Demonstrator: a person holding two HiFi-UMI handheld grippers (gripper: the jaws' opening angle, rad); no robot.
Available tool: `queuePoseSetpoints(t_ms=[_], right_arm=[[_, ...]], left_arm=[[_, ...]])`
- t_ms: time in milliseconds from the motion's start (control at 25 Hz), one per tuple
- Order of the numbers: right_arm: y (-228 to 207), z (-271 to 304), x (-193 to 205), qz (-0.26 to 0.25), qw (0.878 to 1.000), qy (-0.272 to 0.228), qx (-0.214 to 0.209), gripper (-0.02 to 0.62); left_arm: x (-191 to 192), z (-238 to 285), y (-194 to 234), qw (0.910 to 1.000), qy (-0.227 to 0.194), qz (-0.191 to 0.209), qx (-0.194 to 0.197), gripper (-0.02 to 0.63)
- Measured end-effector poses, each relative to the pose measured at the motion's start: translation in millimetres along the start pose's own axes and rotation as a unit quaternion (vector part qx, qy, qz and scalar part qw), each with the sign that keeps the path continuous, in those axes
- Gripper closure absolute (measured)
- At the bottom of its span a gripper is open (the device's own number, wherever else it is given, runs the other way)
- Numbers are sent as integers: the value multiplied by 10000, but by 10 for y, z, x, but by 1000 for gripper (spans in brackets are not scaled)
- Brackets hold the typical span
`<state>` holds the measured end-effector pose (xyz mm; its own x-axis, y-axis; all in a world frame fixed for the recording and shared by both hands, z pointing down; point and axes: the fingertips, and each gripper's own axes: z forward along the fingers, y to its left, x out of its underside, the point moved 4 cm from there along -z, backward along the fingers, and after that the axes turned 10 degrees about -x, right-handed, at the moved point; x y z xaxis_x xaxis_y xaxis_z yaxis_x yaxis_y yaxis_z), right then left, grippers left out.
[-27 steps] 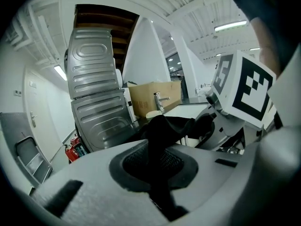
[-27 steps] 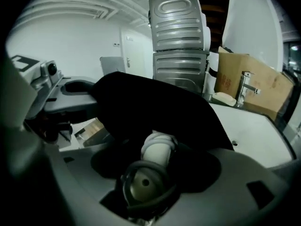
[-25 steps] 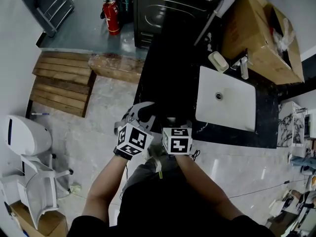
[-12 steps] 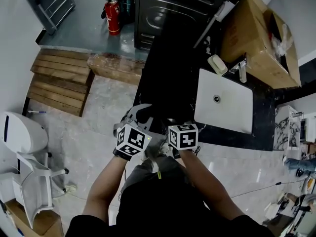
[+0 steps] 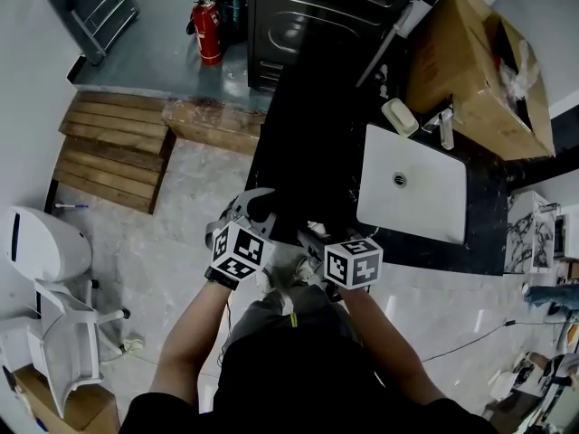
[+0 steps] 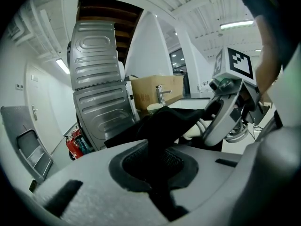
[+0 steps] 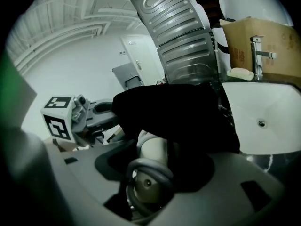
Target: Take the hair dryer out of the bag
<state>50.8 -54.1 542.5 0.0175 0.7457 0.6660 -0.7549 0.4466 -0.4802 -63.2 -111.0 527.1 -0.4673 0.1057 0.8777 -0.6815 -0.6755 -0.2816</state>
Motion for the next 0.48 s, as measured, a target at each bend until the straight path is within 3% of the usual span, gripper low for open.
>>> queuePoseSetpoints(t_ms=[480], right_arm=[[144, -263, 72, -197, 9994, -165, -240, 342]], left_arm=[[-130, 96, 54, 9999, -122, 98, -58, 565]])
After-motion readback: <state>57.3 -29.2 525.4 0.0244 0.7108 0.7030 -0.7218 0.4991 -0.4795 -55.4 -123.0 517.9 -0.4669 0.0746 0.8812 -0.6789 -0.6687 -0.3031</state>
